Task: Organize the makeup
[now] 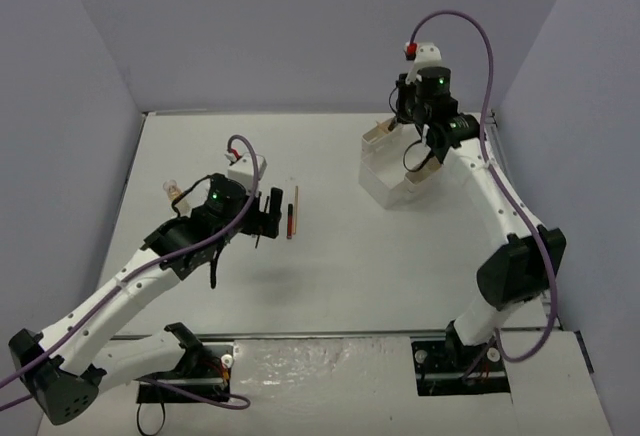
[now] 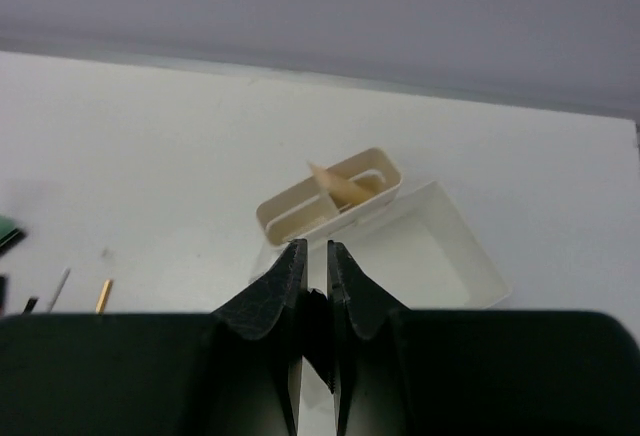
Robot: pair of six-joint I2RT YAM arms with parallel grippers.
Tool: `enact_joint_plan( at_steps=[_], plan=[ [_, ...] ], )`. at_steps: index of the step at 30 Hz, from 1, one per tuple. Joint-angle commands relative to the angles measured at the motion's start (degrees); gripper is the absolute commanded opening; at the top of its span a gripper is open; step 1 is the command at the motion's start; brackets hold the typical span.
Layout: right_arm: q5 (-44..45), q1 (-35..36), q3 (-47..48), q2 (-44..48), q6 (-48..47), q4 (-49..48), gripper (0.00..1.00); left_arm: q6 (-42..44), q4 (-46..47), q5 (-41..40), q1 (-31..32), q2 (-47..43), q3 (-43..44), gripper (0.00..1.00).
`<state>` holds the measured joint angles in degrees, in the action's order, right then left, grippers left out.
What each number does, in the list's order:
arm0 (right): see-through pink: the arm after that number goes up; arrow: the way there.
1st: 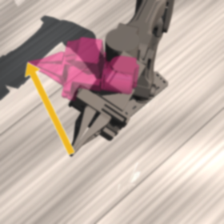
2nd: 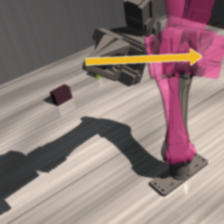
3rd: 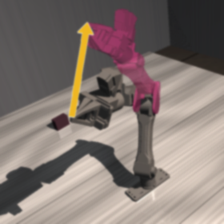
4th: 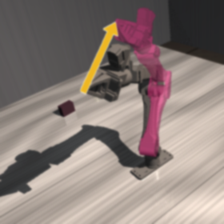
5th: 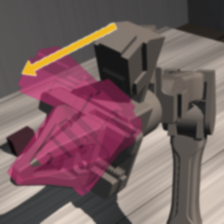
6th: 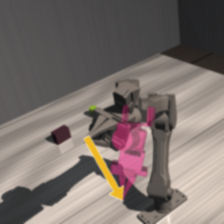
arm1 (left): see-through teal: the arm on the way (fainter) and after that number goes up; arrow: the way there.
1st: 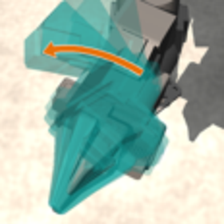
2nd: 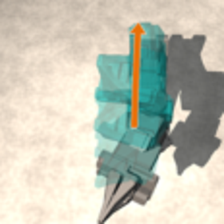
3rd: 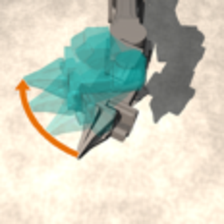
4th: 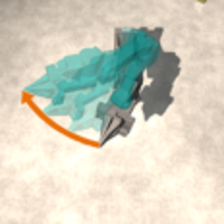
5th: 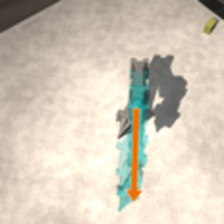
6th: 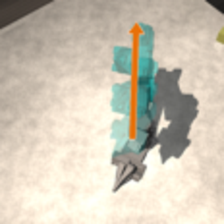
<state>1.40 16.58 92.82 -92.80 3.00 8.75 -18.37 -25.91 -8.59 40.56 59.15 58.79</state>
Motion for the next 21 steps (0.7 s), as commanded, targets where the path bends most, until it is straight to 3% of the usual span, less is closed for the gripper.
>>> enact_joint_plan(
  at_steps=[1,8,21],
  plan=[
    [9.64,-1.06,9.99,-9.22,-2.39,-4.17,0.00,-1.74,-11.93,-10.60,-0.65,-8.46,0.91,0.97],
    [12.13,-1.55,17.86,-19.77,-3.79,-5.13,0.00,-2.95,-11.84,-12.99,-0.74,-17.73,-5.31,0.97],
    [11.87,-2.08,21.21,-28.67,-4.36,-7.25,0.00,-3.25,-12.85,-12.06,-1.11,-16.52,-5.18,0.97]
  ],
)
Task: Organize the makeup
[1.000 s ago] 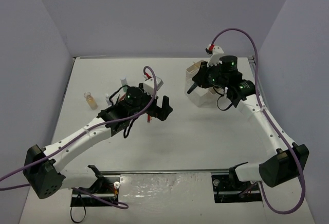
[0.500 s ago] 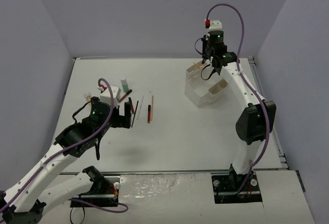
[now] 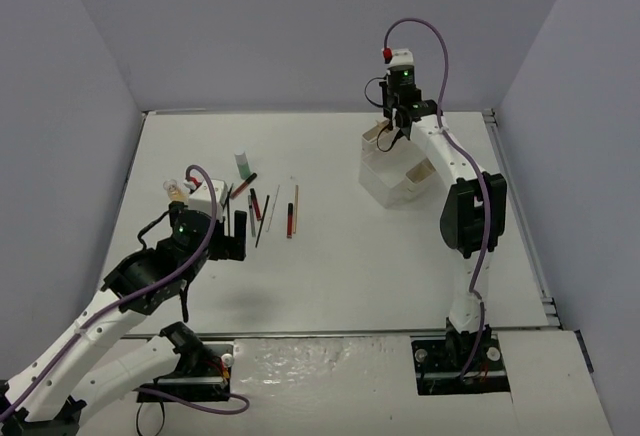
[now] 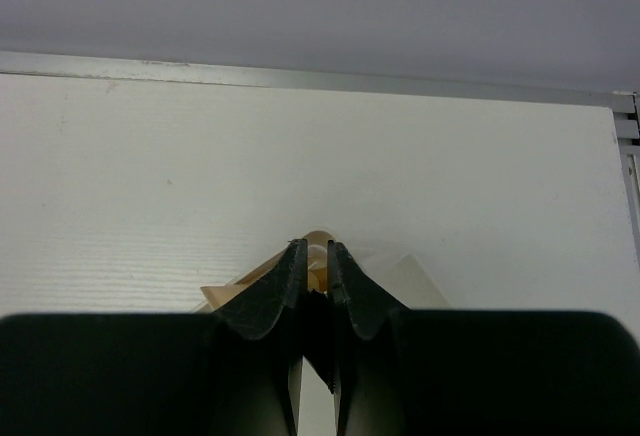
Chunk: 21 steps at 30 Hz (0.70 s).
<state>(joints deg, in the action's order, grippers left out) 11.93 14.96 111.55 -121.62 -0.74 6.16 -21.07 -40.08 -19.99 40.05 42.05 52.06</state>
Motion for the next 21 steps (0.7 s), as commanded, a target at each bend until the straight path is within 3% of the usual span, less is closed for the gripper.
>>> enact_joint_plan(
  at_steps=[1,5,13,21],
  plan=[
    [1.32,-0.46,2.08,0.15,-0.37,-4.67,0.02,-0.56,1.30,-0.64,-0.70,0.63,1.56,0.97],
    [0.73,-0.63,0.44,-0.10,0.46,-4.75,0.26,-0.64,1.14,0.02,-1.20,1.70,1.64,0.97],
    [-2.35,-0.81,-0.38,3.89,3.03,-4.66,0.46,-0.55,1.67,2.32,-2.26,3.65,1.73,0.97],
    [-5.82,-0.81,-9.59,21.93,6.53,-4.68,0.89,-1.83,3.29,4.15,-2.35,7.16,2.37,0.97]
  ],
)
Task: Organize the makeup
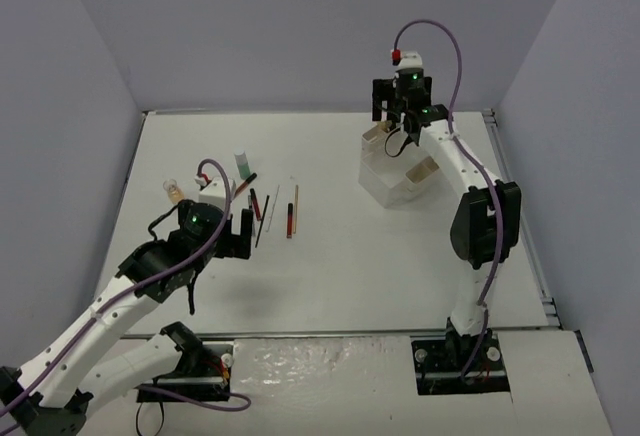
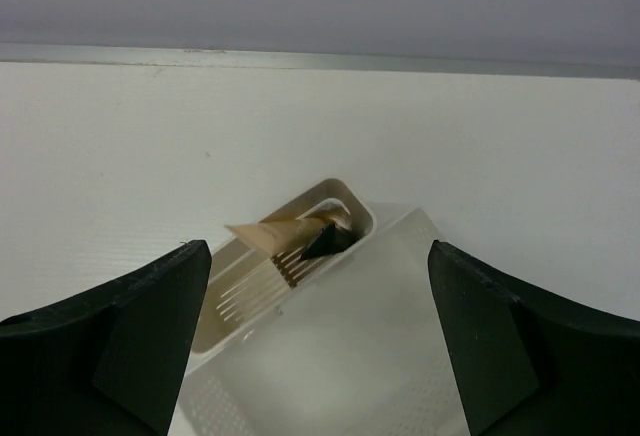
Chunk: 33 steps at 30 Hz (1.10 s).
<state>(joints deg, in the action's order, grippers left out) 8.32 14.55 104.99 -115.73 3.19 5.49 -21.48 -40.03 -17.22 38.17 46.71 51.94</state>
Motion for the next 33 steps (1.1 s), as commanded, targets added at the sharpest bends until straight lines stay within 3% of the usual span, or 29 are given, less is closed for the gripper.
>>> enact_joint_plan(
  at_steps=[1,5,14,22,28,33],
  plan=[
    [-2.86,-0.40,-6.46,18.64,3.85,-4.10,0.92,-2.07,3.42,1.76,-0.47,3.33,3.04,0.97],
    [-6.64,-0.32,-17.76,32.27,7.31,-4.41,0.99,-4.46,4.66,4.21,-0.38,8.58,4.91,0.97],
    [-10.50,-0.13,-43.72,59.47,12.28,-4.61,1.00,-7.97,9.00,7.82,-0.38,25.18,10.63,0.97],
    [-8.92,-0.22,-55.60,74.64,15.44,-3.93,1.00,-9.09,10.16,9.04,-1.07,40.38,17.93,0.95],
    [-9.50,-0.22,-59.82,80.37,15.55,-0.94,1.00,-8.93,12.34,11.98,-2.58,51.23,22.27,0.76],
    [-11.55,-0.22,-61.62,82.02,15.89,0.87,1.00,-8.80,12.62,12.58,-3.88,54.85,23.74,0.59]
  ],
)
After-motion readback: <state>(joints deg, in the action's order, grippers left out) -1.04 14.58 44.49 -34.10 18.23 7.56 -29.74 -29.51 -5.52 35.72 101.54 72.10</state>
